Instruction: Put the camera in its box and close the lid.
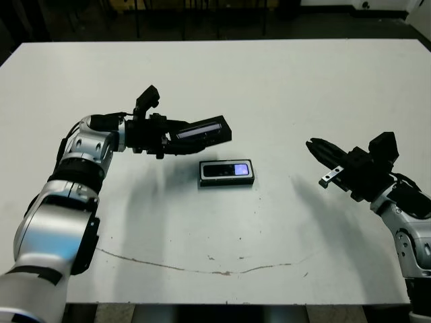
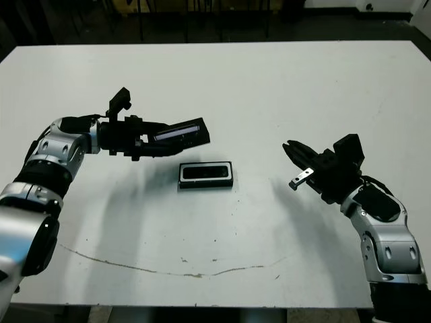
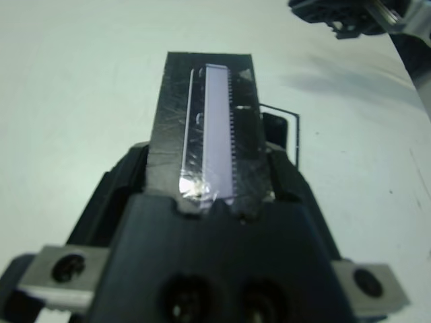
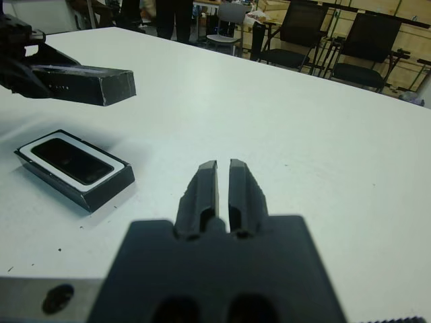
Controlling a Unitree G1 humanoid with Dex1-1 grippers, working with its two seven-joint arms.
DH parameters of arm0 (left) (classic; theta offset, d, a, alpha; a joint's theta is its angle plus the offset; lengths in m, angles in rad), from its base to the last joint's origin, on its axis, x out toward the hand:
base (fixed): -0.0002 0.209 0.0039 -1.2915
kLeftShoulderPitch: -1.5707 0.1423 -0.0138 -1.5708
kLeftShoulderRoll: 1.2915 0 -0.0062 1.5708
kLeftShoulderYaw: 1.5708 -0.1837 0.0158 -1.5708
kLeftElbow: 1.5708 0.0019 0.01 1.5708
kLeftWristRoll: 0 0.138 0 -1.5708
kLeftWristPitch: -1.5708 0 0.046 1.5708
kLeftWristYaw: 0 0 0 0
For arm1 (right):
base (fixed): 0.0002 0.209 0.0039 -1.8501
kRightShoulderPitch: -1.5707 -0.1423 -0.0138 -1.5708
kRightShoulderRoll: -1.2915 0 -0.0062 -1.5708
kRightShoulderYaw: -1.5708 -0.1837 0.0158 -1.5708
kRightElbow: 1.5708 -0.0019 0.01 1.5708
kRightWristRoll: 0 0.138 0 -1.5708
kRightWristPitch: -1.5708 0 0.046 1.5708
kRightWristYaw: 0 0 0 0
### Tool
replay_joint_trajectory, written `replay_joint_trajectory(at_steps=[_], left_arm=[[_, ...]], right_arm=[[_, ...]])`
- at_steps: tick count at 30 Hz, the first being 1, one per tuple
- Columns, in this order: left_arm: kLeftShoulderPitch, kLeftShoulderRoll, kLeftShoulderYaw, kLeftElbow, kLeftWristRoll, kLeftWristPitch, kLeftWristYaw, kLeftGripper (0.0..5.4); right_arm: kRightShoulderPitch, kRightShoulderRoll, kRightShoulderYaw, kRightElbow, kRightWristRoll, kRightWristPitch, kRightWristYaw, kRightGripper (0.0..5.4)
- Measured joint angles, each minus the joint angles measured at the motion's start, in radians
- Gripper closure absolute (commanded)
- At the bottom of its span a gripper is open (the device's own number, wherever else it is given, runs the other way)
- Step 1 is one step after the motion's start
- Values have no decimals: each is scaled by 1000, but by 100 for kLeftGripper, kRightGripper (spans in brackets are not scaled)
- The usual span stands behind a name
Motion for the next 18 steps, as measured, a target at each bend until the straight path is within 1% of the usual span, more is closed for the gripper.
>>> replay_joint_trajectory(at_steps=[10,18], left_arm=[[-7,-40,-5,71,57,-11,5,264],[-16,-43,-4,92,77,2,-25,264]], right_arm=[[4,0,3,16,-11,-10,0,540],[13,1,3,15,-13,-14,-14,540]])
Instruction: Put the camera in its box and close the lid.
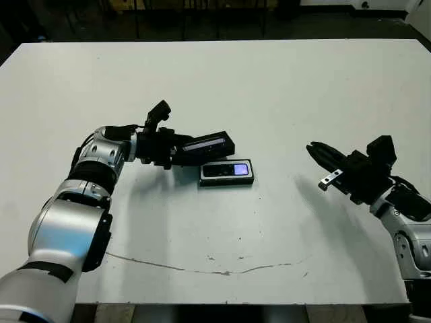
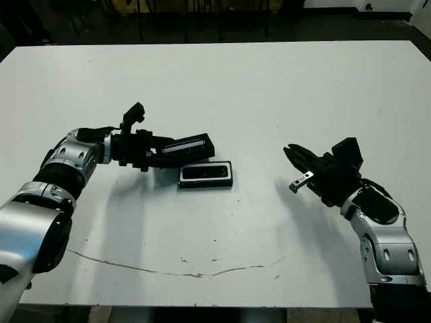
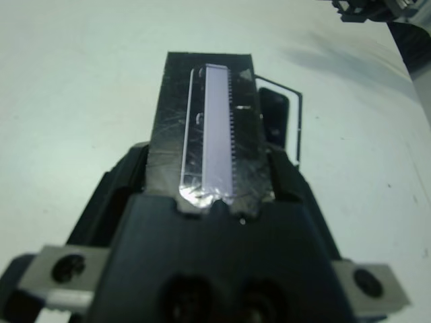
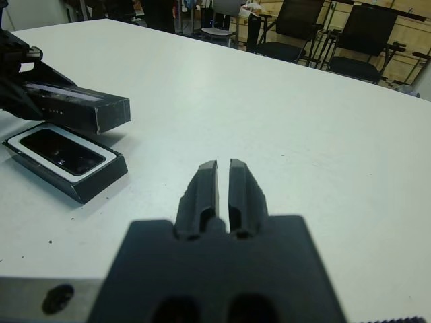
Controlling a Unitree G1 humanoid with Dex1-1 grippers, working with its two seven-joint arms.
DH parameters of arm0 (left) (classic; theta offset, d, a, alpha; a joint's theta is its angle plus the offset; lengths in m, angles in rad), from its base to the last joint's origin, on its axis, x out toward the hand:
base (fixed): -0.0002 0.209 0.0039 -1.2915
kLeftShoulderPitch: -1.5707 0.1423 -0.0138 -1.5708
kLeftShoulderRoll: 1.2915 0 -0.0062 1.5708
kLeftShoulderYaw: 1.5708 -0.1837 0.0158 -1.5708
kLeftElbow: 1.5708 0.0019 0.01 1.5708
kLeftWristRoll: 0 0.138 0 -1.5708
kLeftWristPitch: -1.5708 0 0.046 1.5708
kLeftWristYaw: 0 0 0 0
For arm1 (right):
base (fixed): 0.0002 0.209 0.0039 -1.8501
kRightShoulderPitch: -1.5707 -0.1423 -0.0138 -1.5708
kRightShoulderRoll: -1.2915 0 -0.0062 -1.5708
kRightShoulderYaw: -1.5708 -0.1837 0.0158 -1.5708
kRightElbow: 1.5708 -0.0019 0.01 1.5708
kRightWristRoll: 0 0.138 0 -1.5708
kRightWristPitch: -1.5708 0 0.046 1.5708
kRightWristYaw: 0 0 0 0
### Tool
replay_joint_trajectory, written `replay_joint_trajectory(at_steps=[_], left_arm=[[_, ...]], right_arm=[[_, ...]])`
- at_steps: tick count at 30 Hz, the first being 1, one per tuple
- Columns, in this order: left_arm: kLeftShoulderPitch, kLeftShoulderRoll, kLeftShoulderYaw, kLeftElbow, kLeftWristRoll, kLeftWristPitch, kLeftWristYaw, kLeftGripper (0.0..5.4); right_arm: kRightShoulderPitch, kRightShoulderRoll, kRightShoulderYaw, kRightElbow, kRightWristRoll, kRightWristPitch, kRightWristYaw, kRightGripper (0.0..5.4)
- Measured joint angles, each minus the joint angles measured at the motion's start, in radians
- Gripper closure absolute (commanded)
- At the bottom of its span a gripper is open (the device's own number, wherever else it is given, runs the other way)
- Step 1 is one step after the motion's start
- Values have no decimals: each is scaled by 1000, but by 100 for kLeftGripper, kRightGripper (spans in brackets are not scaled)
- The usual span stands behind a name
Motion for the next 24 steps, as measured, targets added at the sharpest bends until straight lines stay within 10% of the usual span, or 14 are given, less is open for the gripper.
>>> replay_joint_trajectory(at_steps=[24], left_arm=[[-13,-77,26,70,9,56,-1,264]], right_arm=[[25,-1,-12,-29,30,-4,21,540]])
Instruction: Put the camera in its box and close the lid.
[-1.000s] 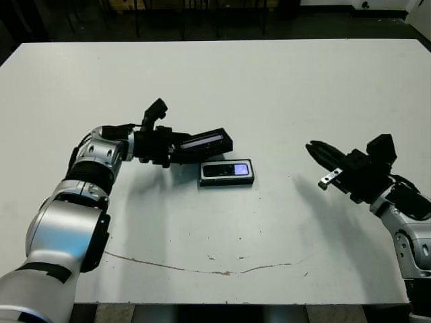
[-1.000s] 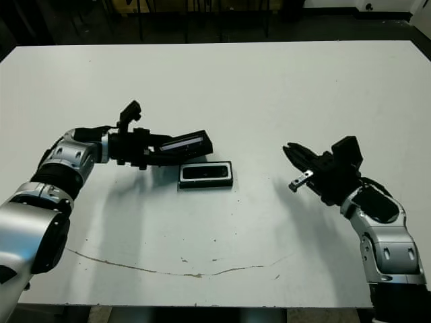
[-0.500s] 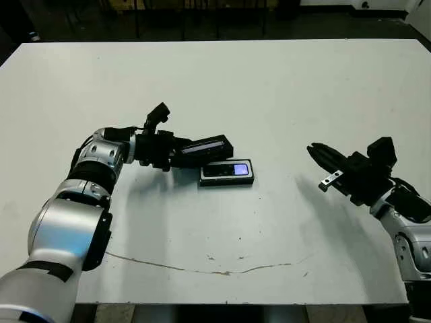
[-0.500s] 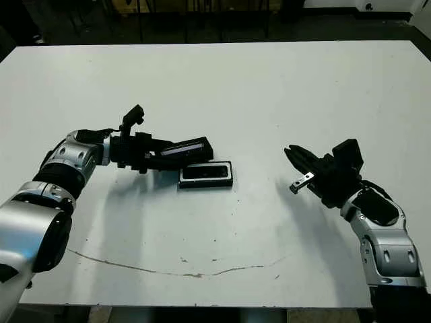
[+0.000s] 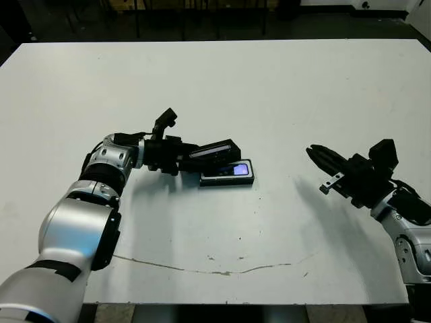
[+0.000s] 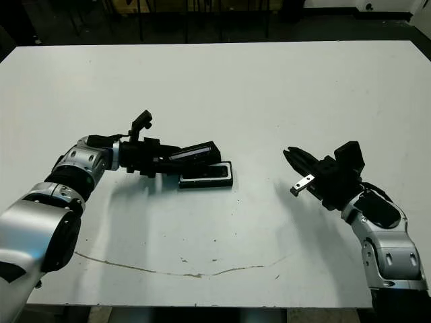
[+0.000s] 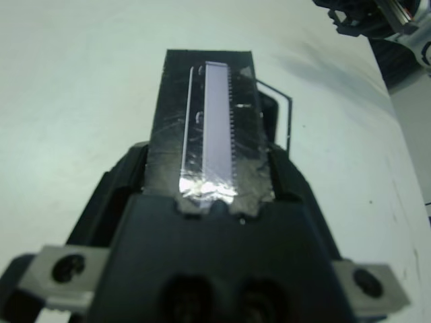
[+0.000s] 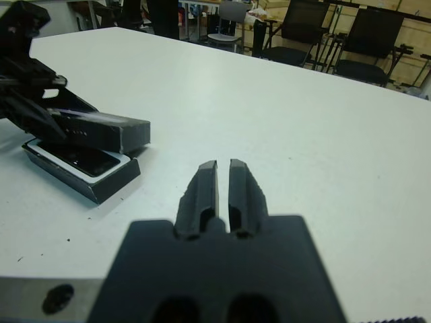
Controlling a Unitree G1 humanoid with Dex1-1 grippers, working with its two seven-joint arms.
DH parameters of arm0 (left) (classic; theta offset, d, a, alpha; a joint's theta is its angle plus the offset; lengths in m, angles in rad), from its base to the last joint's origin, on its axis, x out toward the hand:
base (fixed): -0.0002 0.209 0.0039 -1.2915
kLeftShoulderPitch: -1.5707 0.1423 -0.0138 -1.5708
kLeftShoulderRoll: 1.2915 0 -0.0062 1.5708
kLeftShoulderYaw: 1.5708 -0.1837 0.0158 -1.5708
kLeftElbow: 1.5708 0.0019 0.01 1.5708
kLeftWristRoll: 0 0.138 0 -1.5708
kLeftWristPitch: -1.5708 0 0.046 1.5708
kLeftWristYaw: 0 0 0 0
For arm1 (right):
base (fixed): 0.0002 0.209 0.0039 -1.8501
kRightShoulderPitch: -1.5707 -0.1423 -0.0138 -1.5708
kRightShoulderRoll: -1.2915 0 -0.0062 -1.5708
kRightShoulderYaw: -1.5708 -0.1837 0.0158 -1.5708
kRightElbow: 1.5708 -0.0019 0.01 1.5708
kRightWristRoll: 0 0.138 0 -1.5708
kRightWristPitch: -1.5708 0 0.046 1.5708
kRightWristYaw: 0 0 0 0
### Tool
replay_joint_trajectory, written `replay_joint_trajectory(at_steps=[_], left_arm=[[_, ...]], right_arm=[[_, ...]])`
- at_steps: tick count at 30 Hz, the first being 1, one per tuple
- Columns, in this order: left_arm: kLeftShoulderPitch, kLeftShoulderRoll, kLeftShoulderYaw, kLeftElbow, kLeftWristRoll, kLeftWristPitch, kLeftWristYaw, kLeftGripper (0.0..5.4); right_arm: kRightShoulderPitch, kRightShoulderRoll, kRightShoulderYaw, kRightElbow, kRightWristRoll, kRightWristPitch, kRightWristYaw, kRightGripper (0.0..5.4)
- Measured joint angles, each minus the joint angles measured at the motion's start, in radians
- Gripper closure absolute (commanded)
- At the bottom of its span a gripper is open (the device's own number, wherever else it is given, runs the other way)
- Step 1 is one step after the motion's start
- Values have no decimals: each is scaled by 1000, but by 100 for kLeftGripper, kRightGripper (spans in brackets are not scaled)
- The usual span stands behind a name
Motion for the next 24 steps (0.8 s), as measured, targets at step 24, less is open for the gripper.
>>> replay_joint_trajectory(at_steps=[24], left_arm=[[5,4,-35,-7,20,-53,-103,264]], right_arm=[[3,-2,-3,3,1,-1,4,540]])
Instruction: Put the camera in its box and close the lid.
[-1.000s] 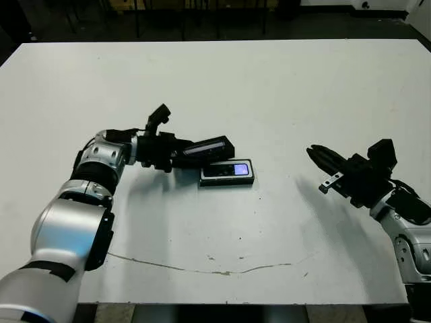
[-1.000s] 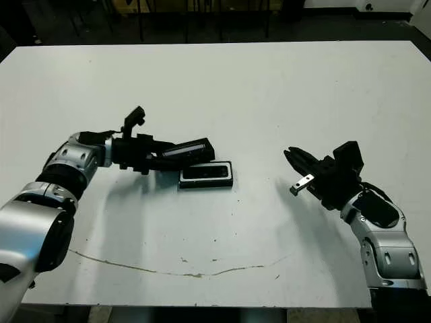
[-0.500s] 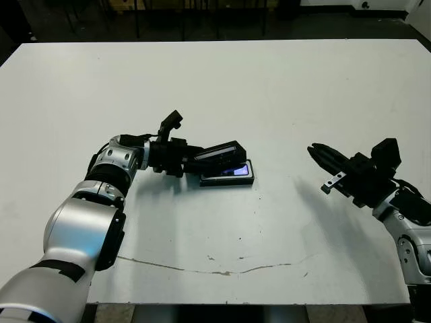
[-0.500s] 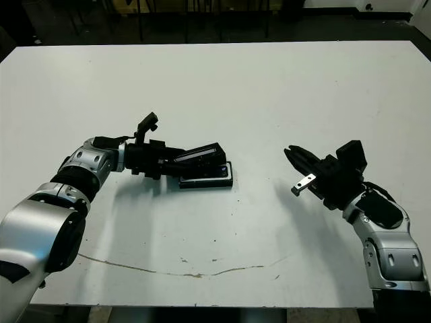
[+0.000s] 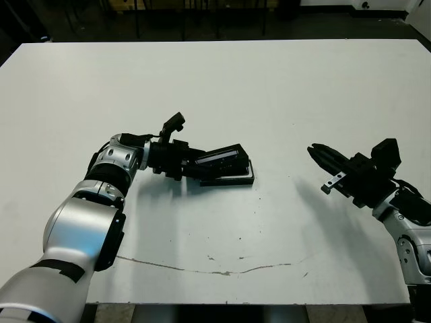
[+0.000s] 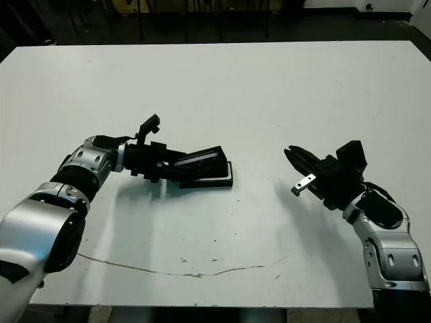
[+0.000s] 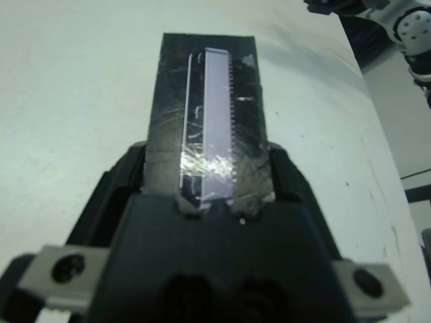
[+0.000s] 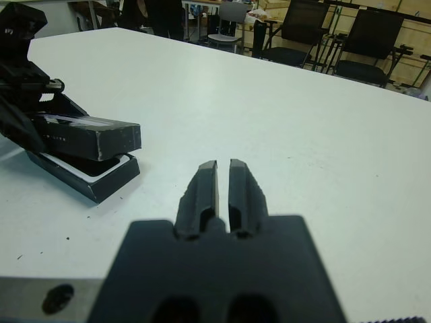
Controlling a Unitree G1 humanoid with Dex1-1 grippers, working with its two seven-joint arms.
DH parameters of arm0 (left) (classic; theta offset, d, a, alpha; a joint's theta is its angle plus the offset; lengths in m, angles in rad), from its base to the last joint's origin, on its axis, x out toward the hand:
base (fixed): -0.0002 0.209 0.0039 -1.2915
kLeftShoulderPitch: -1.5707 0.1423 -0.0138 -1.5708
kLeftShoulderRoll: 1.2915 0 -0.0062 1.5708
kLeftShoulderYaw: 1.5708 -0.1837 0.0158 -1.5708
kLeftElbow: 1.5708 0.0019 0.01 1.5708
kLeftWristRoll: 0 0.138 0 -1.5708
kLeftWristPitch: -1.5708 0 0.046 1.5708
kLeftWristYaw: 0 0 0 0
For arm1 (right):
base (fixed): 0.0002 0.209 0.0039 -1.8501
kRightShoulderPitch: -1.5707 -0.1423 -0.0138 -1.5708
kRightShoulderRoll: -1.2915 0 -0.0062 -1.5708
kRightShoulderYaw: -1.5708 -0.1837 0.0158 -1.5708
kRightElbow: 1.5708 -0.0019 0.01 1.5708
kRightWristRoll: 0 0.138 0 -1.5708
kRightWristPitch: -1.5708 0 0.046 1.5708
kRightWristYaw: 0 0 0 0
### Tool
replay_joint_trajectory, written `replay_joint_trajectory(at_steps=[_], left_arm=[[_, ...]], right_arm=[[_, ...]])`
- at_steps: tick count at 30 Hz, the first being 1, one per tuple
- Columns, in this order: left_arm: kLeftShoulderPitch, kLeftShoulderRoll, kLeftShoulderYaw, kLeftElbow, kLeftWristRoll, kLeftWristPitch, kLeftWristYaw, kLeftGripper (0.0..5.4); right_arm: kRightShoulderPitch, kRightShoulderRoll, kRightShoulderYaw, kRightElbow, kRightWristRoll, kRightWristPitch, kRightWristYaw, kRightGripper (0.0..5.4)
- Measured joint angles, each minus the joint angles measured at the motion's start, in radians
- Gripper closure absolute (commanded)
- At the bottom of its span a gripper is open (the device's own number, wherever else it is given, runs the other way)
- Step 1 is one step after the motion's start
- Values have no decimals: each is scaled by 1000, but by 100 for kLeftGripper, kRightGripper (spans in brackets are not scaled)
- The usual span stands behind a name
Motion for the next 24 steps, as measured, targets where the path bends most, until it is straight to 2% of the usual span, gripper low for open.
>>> replay_joint_trajectory(at_steps=[13,24], left_arm=[[1,-2,-59,0,21,-72,7,264],[-58,-10,-213,-36,135,-160,61,264]], right_arm=[[21,-1,-4,-5,-3,-17,-1,540],[26,-1,-13,16,10,-28,28,540]])
